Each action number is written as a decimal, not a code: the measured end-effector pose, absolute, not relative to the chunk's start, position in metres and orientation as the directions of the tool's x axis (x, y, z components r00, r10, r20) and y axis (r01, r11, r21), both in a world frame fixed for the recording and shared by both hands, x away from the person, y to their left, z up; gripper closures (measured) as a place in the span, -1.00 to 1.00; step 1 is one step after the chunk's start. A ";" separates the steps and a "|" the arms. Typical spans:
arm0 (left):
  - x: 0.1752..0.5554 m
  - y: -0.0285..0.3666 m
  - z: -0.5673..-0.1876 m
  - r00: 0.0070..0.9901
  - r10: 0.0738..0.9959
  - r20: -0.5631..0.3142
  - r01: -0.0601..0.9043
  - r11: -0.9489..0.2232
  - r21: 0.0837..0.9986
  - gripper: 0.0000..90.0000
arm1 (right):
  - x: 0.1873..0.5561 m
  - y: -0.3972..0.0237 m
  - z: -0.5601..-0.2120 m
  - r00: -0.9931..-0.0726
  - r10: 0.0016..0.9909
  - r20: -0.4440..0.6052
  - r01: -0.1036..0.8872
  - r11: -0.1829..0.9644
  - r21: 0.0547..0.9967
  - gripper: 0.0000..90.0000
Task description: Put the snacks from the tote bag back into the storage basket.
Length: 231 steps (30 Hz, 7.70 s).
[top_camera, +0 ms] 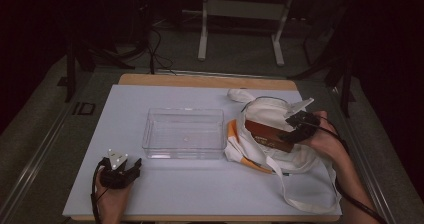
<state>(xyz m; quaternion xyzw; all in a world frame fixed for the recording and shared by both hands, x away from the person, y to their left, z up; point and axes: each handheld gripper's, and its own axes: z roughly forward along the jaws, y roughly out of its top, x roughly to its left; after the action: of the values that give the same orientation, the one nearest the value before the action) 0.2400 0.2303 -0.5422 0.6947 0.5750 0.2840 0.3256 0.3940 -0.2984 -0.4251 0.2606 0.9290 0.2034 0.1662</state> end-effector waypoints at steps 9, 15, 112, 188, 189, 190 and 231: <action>0.240 0.230 -0.542 0.177 0.984 0.020 0.614 -0.126 0.779 0.08 | 0.395 -0.299 -0.430 -0.811 0.555 -0.184 0.432 0.782 0.449 -0.30; 0.240 0.230 -0.542 0.177 0.984 0.020 0.615 -0.126 0.779 0.08 | 0.396 -0.298 -0.433 -0.820 0.546 -0.174 0.432 0.788 0.440 -0.31; 0.240 0.231 -0.542 0.179 0.984 0.016 0.614 -0.124 0.780 0.06 | 0.431 -0.285 -0.487 -0.886 0.463 0.033 0.464 0.885 0.037 -0.06; 0.240 0.231 -0.542 0.178 0.984 0.013 0.615 -0.122 0.779 0.06 | 0.410 -0.302 -0.421 -0.938 0.345 0.024 0.345 0.932 0.112 -0.04; 0.240 0.231 -0.542 0.179 0.984 0.012 0.616 -0.122 0.779 0.06 | 0.410 -0.302 -0.420 -0.940 0.340 0.023 0.341 0.934 0.111 -0.04; 0.240 0.231 -0.542 0.178 0.984 0.012 0.615 -0.121 0.779 0.06 | 0.409 -0.302 -0.419 -0.940 0.340 0.022 0.341 0.934 0.109 -0.04; 0.240 0.231 -0.542 0.174 0.985 0.011 0.610 -0.116 0.784 0.06 | 0.401 -0.298 -0.365 -0.953 0.302 -0.009 0.298 0.945 0.132 -0.04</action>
<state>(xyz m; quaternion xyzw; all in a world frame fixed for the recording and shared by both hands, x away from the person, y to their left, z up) 0.2396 0.2313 -0.5420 0.6912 0.5767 0.2837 0.3305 0.4011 -0.2976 -0.3654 0.1523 0.9861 0.0647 0.0147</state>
